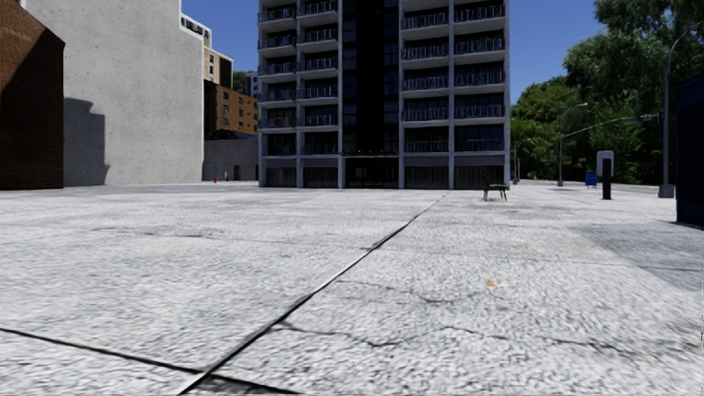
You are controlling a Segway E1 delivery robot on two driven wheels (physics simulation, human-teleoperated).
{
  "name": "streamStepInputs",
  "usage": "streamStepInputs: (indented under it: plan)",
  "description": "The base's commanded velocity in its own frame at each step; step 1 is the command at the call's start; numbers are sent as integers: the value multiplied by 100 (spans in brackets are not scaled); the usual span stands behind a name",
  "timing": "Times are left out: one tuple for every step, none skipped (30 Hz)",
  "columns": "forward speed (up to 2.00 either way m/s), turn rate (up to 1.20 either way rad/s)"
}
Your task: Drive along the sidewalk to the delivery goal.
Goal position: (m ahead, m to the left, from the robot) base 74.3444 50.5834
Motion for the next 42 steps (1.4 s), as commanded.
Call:
streamStepInputs:
  plan:
    - [200,22]
    - [200,23]
    - [200,23]
    - [200,23]
    - [200,23]
    - [200,23]
    - [200,26]
    - [200,28]
    - [200,29]
    - [200,29]
    - [200,31]
    - [200,31]
    - [200,31]
    - [200,31]
    - [200,33]
    - [200,35]
    - [200,35]
    - [200,35]
    - [200,35]
    - [200,36]
    - [200,36]
    - [200,36]
    - [200,36]
    - [200,36]
    - [200,36]
    - [200,36]
    - [200,36]
    - [200,36]
    - [200,36]
    - [200,36]
    - [200,36]
    - [200,36]
    - [200,36]
    - [200,36]
    - [200,36]
    - [200,36]
    - [200,36]
    - [200,36]
    - [200,36]
    - [200,36]
    - [200,36]
    - [200,36]
